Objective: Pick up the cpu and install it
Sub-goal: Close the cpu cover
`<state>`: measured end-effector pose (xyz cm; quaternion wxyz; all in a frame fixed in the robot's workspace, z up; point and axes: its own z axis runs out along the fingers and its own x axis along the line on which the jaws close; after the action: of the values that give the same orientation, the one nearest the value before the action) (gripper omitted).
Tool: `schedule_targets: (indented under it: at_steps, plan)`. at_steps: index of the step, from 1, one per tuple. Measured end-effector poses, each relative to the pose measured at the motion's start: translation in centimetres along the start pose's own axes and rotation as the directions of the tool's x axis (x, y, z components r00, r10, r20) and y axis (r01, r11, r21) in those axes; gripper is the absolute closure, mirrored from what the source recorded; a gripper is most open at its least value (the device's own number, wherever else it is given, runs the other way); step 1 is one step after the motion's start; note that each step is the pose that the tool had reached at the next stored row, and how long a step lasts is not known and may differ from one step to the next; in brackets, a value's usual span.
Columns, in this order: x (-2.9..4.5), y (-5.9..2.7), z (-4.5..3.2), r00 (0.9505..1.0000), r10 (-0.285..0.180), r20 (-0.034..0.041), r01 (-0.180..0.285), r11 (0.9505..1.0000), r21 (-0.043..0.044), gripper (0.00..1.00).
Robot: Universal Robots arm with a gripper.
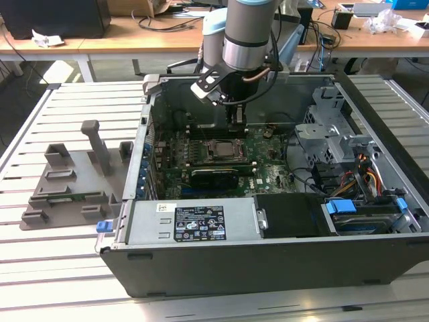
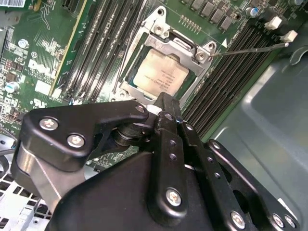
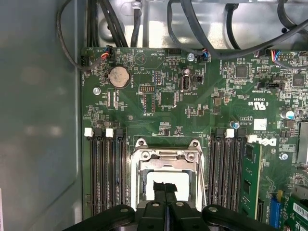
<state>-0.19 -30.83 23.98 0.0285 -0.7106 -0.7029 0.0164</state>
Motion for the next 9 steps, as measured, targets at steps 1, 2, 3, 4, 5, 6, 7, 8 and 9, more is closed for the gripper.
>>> schedule_targets:
  at_steps: [1,2,3,4,5,6,7,8,9]
  plan:
    - [0.00,-0.18,0.02,1.0000,0.000,0.0000,0.000,1.0000,0.0000,0.89]
    - [0.00,-0.25,0.02,1.0000,0.000,0.0000,0.000,1.0000,0.0000,0.89]
    - [0.00,-0.33,0.03,1.0000,0.000,0.0000,0.000,1.0000,0.0000,0.89]
    - [-0.01,-0.51,0.05,1.0000,0.000,-0.0001,0.000,1.0000,0.0000,0.89]
    - [-0.01,-0.56,0.06,1.0000,0.000,0.0000,0.000,1.0000,0.0000,0.89]
    - [-0.01,-0.61,0.06,1.0000,0.000,-0.0001,0.000,1.0000,0.0000,0.89]
    - [-0.01,-0.69,0.08,1.0000,0.000,-0.0001,0.000,1.0000,0.0000,0.89]
    - [-0.01,-0.75,0.09,1.0000,0.000,0.0000,0.000,1.0000,0.0000,0.89]
    - [-0.01,-0.79,0.10,1.0000,0.000,0.0000,0.000,1.0000,0.0000,0.89]
